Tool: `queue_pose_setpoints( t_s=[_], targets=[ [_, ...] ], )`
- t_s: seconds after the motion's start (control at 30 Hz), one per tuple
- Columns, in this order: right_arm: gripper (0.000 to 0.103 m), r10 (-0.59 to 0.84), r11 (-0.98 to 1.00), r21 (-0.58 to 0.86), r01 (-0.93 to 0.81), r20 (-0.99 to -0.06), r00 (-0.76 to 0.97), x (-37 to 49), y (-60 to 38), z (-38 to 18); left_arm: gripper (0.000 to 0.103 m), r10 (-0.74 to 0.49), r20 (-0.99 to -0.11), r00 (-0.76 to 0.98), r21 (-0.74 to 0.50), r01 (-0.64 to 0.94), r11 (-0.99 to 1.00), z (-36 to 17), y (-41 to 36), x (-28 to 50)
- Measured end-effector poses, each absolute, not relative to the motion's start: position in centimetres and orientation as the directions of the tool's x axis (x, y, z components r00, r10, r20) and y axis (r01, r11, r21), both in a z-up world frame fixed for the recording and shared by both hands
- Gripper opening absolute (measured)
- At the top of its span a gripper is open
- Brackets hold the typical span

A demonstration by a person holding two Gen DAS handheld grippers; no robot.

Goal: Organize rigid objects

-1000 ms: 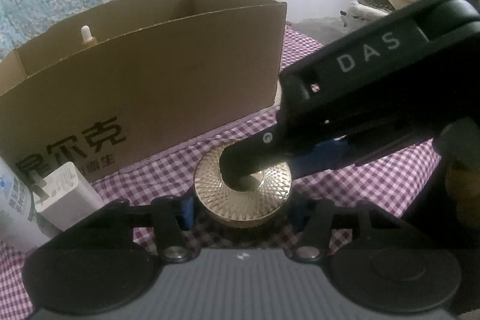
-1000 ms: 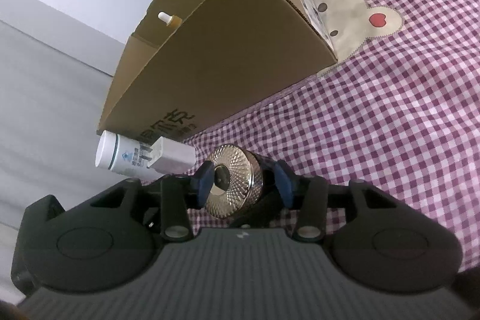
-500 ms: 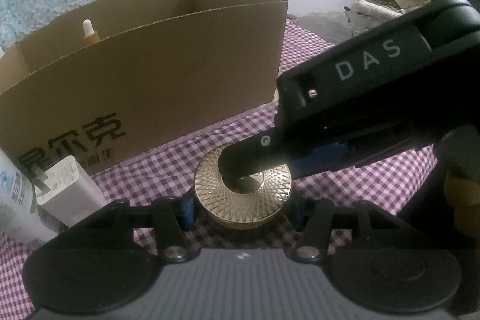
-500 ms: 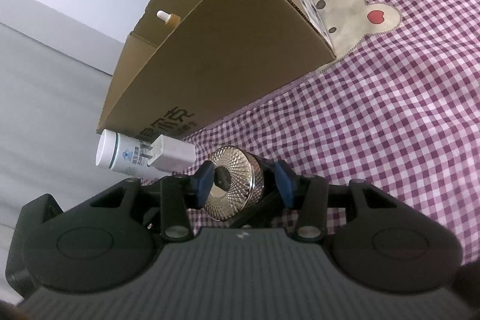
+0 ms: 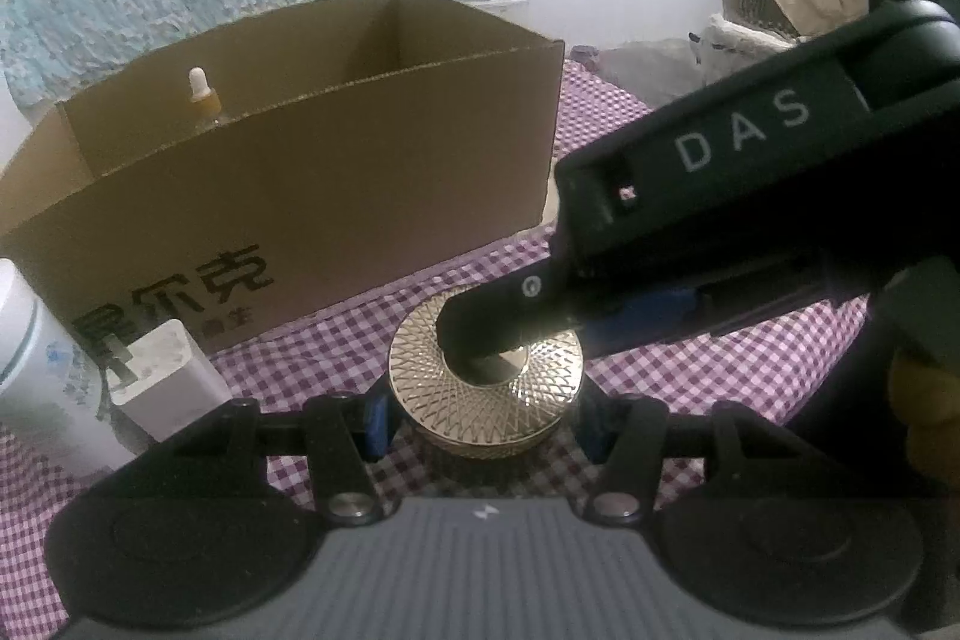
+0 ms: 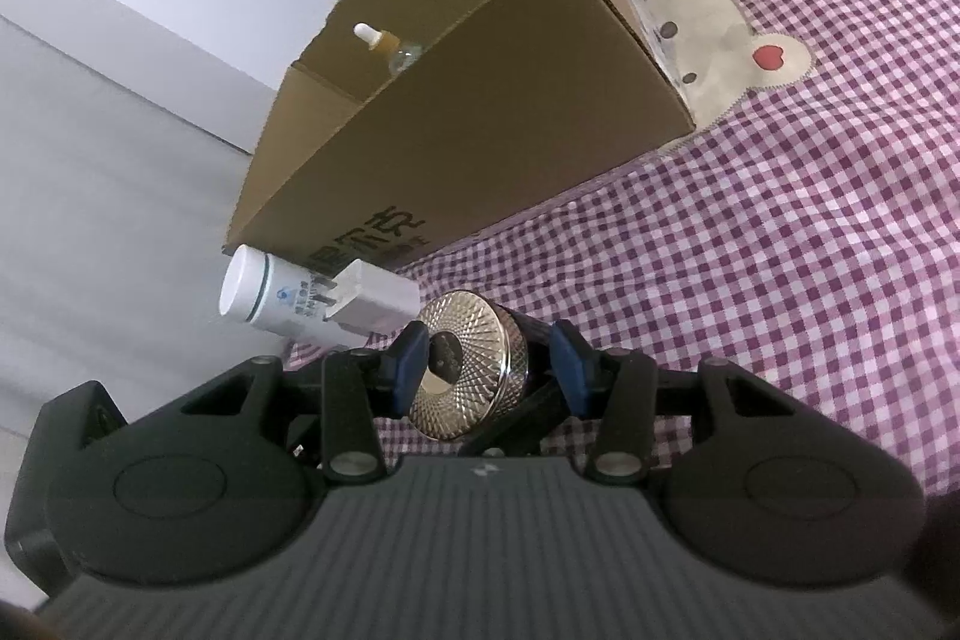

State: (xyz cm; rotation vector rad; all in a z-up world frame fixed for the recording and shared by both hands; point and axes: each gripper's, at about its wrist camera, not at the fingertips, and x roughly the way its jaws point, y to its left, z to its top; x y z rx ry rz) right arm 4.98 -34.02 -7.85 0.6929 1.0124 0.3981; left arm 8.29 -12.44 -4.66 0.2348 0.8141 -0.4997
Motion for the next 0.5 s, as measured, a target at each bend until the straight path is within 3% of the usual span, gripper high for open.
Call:
queue_pose_setpoints(
  t_s=[0.5],
  targets=[
    [0.045,0.612,0.735,0.673,-0.088,-0.601,0.514,3.8,-32.7,-4.3,0.057,-0.313,-0.692,0.651,0.049,0.474,0.879,-1.0,-11.8,5.7]
  ],
)
